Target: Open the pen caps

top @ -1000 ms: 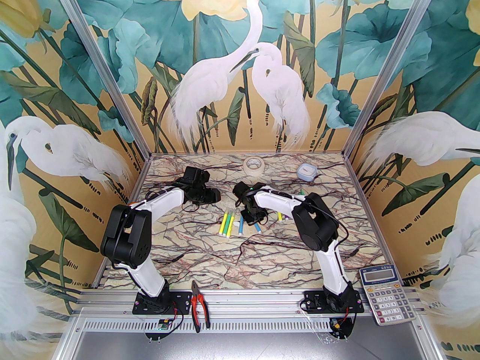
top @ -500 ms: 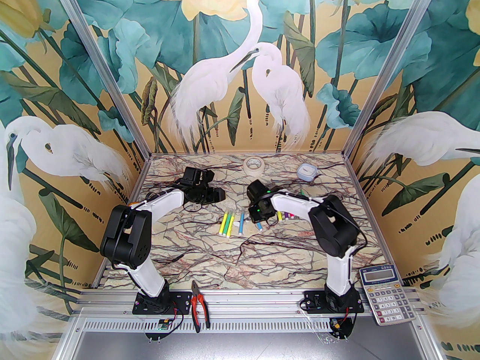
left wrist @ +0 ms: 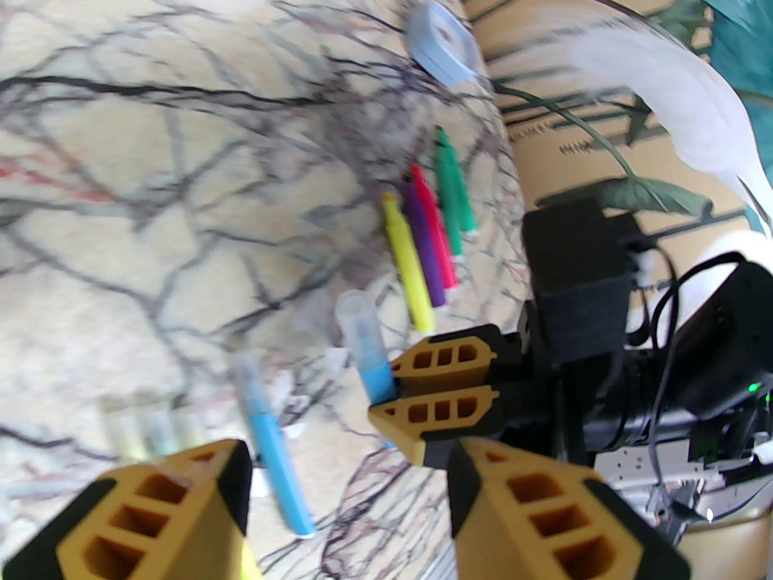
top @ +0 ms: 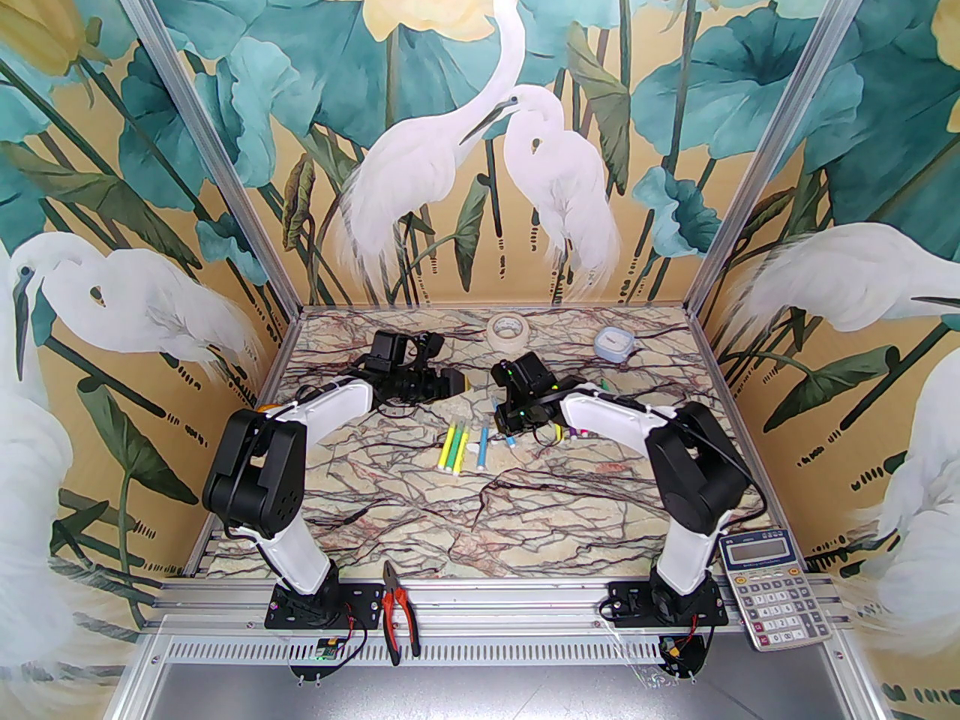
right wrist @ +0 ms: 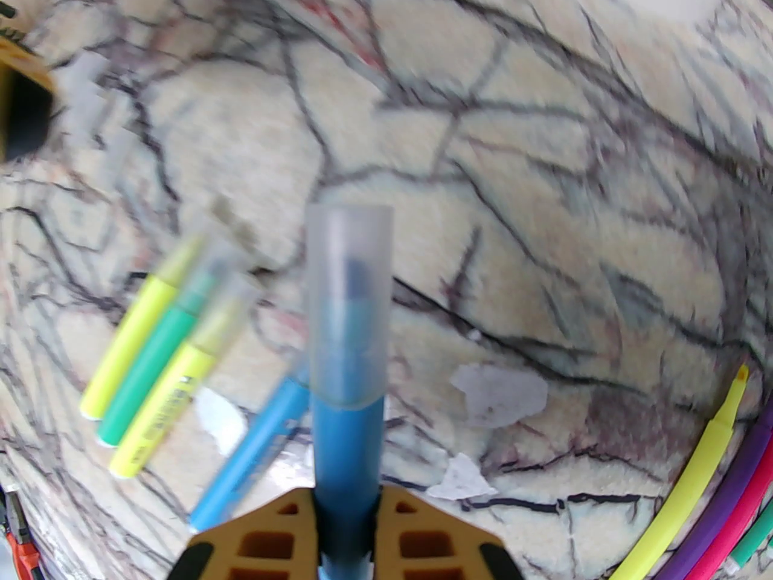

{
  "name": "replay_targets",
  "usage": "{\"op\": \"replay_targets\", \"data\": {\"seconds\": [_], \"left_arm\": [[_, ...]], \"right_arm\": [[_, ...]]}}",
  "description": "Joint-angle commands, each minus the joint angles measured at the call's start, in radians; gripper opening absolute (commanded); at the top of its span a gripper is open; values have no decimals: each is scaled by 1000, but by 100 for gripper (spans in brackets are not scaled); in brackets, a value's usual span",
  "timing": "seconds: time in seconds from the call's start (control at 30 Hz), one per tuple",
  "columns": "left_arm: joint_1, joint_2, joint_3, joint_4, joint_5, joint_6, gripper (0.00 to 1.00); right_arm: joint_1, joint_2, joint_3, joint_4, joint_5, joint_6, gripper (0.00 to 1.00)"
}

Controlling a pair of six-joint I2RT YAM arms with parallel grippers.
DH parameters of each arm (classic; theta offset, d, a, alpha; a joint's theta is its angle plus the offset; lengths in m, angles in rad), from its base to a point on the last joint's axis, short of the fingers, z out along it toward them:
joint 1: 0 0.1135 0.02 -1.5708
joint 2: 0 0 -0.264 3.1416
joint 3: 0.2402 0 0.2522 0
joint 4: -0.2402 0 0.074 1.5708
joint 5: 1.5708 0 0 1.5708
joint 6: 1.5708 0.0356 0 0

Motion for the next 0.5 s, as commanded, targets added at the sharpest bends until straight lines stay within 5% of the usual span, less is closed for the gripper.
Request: {"op": "replay_targets", "data": {"seconds": [0.0,0.47], "left_arm": [[-24,39,36,27,72,-15,58],[-72,105,79,67,107,-48,56]], "right_arm": [[4,-39,-10,62,-45,-23,0],[11,-46,2,75,-98,-36,0]]}}
